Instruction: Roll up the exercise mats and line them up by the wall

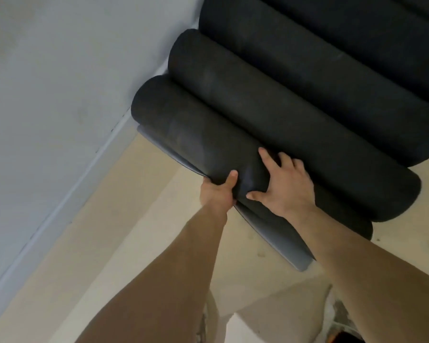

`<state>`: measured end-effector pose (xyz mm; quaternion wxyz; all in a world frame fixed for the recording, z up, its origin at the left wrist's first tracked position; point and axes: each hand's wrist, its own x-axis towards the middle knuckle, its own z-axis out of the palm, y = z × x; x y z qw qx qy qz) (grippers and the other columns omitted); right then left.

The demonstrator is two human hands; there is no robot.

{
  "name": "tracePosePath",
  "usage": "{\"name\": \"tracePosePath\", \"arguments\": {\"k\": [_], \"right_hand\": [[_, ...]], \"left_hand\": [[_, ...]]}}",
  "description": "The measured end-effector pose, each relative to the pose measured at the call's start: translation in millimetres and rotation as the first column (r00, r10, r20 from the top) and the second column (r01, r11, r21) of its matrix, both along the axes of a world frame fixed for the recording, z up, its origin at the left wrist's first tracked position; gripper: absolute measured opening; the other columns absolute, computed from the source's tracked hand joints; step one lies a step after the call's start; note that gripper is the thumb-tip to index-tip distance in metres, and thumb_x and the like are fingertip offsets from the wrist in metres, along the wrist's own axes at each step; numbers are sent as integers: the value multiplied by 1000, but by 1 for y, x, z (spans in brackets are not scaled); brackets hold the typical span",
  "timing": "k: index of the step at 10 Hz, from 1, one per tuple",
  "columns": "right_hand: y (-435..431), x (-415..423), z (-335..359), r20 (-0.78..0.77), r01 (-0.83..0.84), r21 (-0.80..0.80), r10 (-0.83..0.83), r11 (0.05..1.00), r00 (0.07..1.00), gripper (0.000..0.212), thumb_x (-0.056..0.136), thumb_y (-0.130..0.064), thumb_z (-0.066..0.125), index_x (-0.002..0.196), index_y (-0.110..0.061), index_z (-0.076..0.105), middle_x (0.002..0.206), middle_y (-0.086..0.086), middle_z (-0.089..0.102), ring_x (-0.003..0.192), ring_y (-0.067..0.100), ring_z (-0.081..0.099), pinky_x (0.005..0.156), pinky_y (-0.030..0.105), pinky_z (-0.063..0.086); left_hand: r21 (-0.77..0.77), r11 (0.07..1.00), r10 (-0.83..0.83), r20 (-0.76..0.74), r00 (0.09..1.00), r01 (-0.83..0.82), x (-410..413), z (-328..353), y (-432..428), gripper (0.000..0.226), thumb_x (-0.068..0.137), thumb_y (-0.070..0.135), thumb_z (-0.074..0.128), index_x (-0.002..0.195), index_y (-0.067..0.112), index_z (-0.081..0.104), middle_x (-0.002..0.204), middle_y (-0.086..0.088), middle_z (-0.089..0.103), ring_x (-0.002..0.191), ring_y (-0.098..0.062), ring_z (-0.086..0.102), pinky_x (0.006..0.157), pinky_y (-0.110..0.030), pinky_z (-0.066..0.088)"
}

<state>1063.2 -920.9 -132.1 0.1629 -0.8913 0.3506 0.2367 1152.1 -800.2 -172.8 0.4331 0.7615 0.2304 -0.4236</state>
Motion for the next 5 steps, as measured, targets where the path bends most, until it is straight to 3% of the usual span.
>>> {"name": "tracePosePath", "arguments": {"k": [1, 2, 3, 4, 5], "right_hand": [[0, -1, 20, 22, -47, 12, 46, 999, 999, 97, 87, -61, 69, 162, -35, 14, 162, 7, 30, 144, 34, 33, 113, 51, 40], [-3, 2, 75, 43, -79, 62, 77, 995, 996, 84, 94, -58, 61, 162, -31, 19, 163, 5, 29, 144, 32, 34, 113, 49, 40], [-15, -4, 147, 35, -79, 30, 78, 996, 996, 74, 96, -55, 58, 159, -29, 28, 158, 5, 38, 139, 32, 42, 111, 49, 39], [-31, -13, 226, -5, -39, -36, 39, 999, 999, 56, 99, -47, 55, 150, -28, 44, 149, 5, 48, 133, 31, 49, 115, 52, 34], [-46, -19, 294, 35, 5, -68, -3, 998, 999, 51, 99, -43, 55, 146, -25, 49, 143, 7, 50, 129, 32, 51, 110, 52, 39]], "left_hand": [[174, 928, -335, 3, 942, 329, 8, 16, -2, 54, 96, 54, 63, 126, 10, 53, 124, -12, 64, 108, -35, 65, 82, -44, 60], [323, 765, -608, 75, 790, 558, 13, 70, -5, 59, 100, 55, 54, 135, 8, 53, 133, -16, 62, 118, -37, 60, 88, -36, 48], [366, 615, -778, 137, 613, 698, 14, 155, -13, 61, 101, 56, 50, 146, 15, 47, 143, -13, 58, 129, -35, 54, 98, -39, 44], [463, 370, -928, 145, 343, 806, 22, 240, -15, 70, 101, 57, 48, 157, 17, 33, 153, -7, 48, 137, -32, 49, 106, -44, 43], [545, 258, -964, 199, 177, 798, 28, 322, -16, 67, 101, 56, 49, 153, 17, 37, 152, -6, 46, 137, -30, 48, 106, -47, 46]]}}
